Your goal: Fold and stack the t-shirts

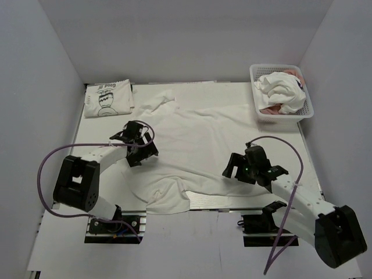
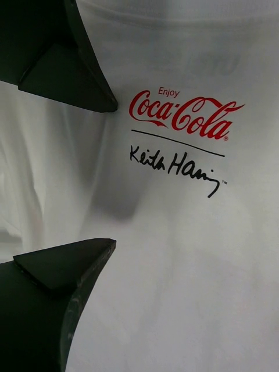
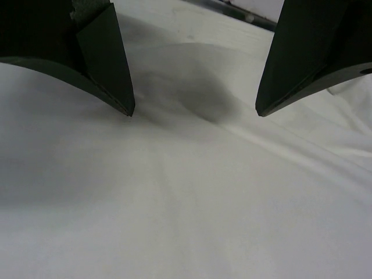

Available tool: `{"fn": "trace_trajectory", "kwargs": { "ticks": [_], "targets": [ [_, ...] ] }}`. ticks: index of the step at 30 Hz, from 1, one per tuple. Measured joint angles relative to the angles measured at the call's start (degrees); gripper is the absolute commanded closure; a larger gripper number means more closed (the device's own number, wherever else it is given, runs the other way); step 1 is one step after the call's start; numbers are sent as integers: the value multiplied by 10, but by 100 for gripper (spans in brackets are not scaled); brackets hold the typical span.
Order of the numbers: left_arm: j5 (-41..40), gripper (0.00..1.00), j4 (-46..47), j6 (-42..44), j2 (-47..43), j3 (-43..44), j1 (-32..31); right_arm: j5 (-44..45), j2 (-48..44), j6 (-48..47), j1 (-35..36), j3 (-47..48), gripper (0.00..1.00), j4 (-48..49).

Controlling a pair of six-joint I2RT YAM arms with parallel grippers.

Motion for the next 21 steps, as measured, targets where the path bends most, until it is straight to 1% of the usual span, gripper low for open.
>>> {"fn": "trace_trajectory", "kwargs": {
  "ticks": [3, 5, 7, 10, 12, 15, 18, 21],
  "targets": [
    [-11, 0, -47, -10, -53, -38, -1, 4, -45, 7, 18, 5, 9, -82],
    [-20, 0, -92, -13, -71, -38, -2, 27, -50, 7, 21, 34, 9, -127],
    [-27, 0, -118, -10, -73, -16, -3, 57, -43, 4, 21, 72, 9, -136],
    [-28, 0, -129, 3, -43, 65, -3, 106, -12, 0, 20, 146, 9, -113],
    [-27, 0, -120, 13, -10, 126, -3, 130, 32, -2, 17, 194, 9, -77],
    [-21, 0, -92, 29, 47, 199, -3, 150, 141, -10, 9, 276, 9, -43],
    [-2, 0, -67, 40, 113, 244, -4, 156, 264, -23, -3, 361, 9, -24],
    [14, 0, -50, 46, 179, 265, -6, 155, 373, -36, -15, 439, 9, -18]
  ]
}}
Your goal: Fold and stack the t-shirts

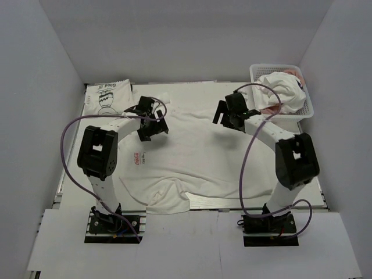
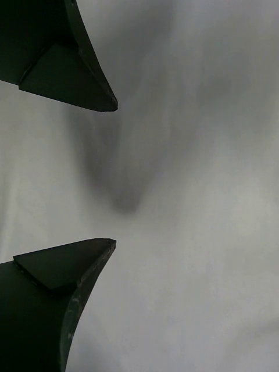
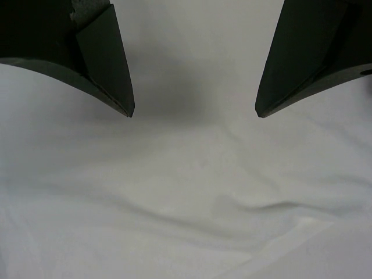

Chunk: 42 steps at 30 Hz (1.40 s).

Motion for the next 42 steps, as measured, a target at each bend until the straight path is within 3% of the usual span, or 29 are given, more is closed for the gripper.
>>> {"fn": "trace_trajectory", "kwargs": {
  "ticks": [3, 14, 18, 22, 26, 34, 38, 42],
  "targets": [
    [5, 0, -8, 3, 45, 12, -1, -3, 95, -12, -11, 86, 9, -8],
    [5, 0, -4, 26, 59, 31, -2, 1, 351, -38, -50, 351, 9, -31],
    [3, 0, -5, 34, 60, 32, -2, 8, 405, -44, -70, 432, 9, -31],
    [3, 0, -23, 43, 69, 50, -3, -17, 417, -74, -88, 455, 9, -29],
    [-6, 0, -40, 53, 74, 81, -3, -21, 339, -126, -83, 356, 9, 2],
    [-65, 0, -68, 54, 107, 253, 0, -63, 3, -130, 0, 21, 9, 77],
    [-92, 0, -87, 58, 201, 400, 0, -93, -26, -112, 9, -68, 9, 78],
    [-114, 0, -86, 59, 280, 448, 3, -111, -17, -97, 19, -146, 9, 60]
  ]
}}
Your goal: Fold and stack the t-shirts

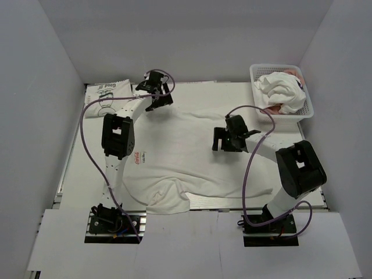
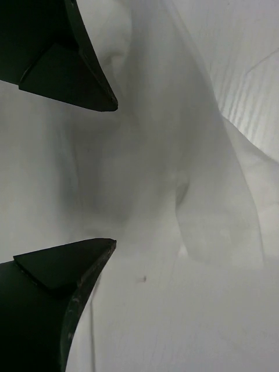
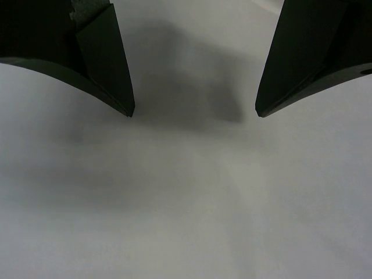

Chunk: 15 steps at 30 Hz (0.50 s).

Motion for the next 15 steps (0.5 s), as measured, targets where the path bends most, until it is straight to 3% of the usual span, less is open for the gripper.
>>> {"fn": "trace_trajectory", "kwargs": {
  "ticks": [7, 15],
  "targets": [
    [-47, 0, 23, 14, 72, 36, 2, -28, -3, 11, 11, -24, 9, 14],
    [-102, 0, 138, 14, 155, 123, 16, -34, -3, 10, 11, -28, 9, 22]
  ]
}}
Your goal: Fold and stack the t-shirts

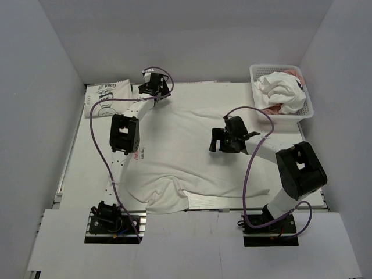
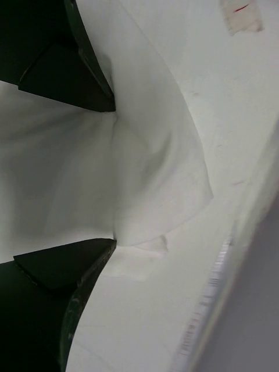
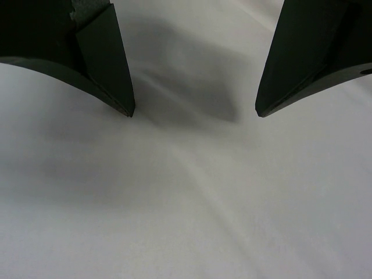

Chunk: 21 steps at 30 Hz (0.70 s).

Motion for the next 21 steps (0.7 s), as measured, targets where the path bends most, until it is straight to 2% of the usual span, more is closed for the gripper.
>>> {"fn": "trace_trajectory", "kwargs": {
  "ticks": [6, 12, 16, 21],
  "targets": [
    [-49, 0, 100, -57, 44, 42, 36, 2, 1, 0, 0, -2, 9, 3],
    [-26, 0, 168, -111, 56, 67, 89, 2, 3, 2, 0, -1, 9, 4],
    [21, 0, 201, -104, 47, 64, 100, 2, 5, 0, 0, 9, 9, -7],
    [71, 0, 195, -39, -28, -9, 75, 13, 11, -9, 0, 42, 9, -57]
  ]
}}
